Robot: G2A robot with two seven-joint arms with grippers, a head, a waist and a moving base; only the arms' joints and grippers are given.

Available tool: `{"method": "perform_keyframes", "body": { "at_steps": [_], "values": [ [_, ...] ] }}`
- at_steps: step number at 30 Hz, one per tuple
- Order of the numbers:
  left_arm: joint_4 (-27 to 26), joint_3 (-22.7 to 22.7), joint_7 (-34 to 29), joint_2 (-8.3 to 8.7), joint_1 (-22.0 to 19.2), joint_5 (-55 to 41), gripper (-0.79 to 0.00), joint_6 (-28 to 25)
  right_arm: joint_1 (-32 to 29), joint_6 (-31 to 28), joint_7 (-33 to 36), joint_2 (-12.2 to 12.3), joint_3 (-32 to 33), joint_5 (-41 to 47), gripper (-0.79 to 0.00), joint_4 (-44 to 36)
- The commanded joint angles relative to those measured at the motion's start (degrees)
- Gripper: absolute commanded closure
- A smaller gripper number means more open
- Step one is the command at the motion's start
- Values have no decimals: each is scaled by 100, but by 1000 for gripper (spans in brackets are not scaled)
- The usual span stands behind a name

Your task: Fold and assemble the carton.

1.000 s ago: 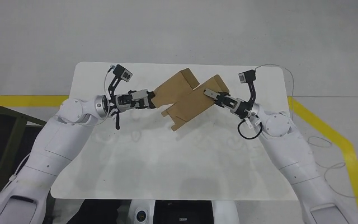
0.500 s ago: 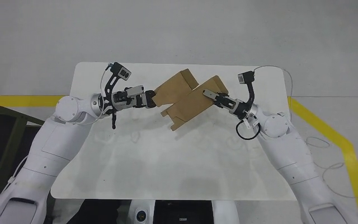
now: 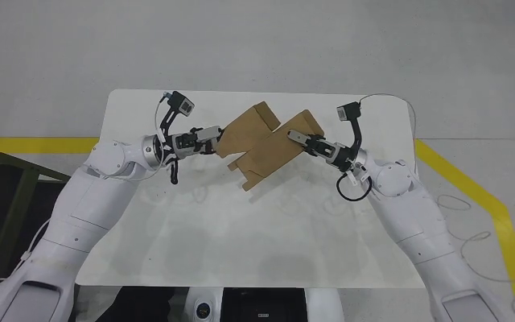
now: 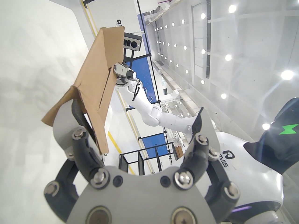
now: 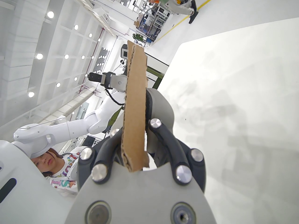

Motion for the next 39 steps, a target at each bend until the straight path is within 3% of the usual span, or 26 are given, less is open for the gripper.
{"method": "perform_keyframes", "body": {
  "at_steps": [1, 10, 12, 13, 16, 20, 21, 31, 39],
  "values": [
    [19, 13, 0, -22, -1, 32, -785, 8, 18, -8, 22, -7, -3, 7, 0, 18],
    [162, 8, -23, -92, 4, 190, -785, 51, 64, -58, 62, -39, -12, 25, 0, 102],
    [199, 3, -13, -105, 3, 250, -576, 64, 66, -71, 55, -49, -25, 17, 0, 120],
    [214, 2, -9, -112, 3, 277, -554, 71, 63, -77, 52, -54, -32, 16, 0, 128],
    [250, 2, 32, -126, -6, 514, -591, 15, 67, -86, 59, -65, -43, 12, 0, 156],
    [267, 1, 51, -154, 11, 563, -474, 32, 76, -90, 66, -77, -43, 0, 0, 179],
    [272, -4, 44, -161, 14, 559, -385, 44, 77, -89, 68, -79, -41, -2, 0, 182],
    [327, -79, -10, -199, 22, 731, -329, 95, 82, -77, 58, -98, -21, -75, 0, 217],
    [282, -219, -139, -191, 89, 850, -372, 139, 65, -54, 12, -101, 29, -190, 0, 208]
  ]
}}
